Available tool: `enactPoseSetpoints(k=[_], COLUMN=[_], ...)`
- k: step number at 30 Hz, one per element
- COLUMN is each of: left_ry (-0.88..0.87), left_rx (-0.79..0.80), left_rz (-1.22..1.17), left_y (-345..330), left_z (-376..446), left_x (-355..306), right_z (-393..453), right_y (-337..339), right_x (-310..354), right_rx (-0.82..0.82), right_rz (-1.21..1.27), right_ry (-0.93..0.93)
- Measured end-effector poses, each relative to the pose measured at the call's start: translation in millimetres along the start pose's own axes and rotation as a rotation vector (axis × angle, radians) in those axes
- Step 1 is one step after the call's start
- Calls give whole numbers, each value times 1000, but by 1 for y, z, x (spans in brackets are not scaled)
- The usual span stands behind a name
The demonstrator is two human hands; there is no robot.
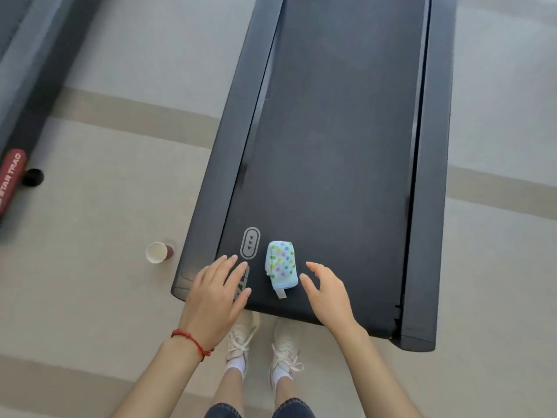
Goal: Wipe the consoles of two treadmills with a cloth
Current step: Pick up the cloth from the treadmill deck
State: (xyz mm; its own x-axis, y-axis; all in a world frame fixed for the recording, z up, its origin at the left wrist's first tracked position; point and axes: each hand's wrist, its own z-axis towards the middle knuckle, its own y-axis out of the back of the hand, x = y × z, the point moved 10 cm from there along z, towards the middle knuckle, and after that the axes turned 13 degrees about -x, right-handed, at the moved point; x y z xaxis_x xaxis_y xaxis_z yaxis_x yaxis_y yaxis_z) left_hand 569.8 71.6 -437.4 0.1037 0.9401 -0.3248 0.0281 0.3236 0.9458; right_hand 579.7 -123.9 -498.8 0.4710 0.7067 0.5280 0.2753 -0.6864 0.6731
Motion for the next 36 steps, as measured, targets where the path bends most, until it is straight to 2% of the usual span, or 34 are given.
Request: enactPoseSetpoints(k=[8,12,15,20,29,36], left_ry=[-44,-11,9,38,57,51], left_rx=[41,91,106,145,146,108], left_rz=[6,38,56,29,-65,-79], left_y=[-133,-185,-207,-223,-232,-207], left_z=[26,28,25,4,-18,-10], left_x=[46,82,103,117,99,90], right_z=[93,130,150,163,159,137], right_y=[-109,-138,-158,-173,-185,-178], right_x=[-68,-77,-75,-83,-120,-110], right_rx=[-65,-129,-111,-110,-169,-96], right_rz=[116,133,90,42,145,500], right_ry=[-153,-127,-73,-62,-339,-413])
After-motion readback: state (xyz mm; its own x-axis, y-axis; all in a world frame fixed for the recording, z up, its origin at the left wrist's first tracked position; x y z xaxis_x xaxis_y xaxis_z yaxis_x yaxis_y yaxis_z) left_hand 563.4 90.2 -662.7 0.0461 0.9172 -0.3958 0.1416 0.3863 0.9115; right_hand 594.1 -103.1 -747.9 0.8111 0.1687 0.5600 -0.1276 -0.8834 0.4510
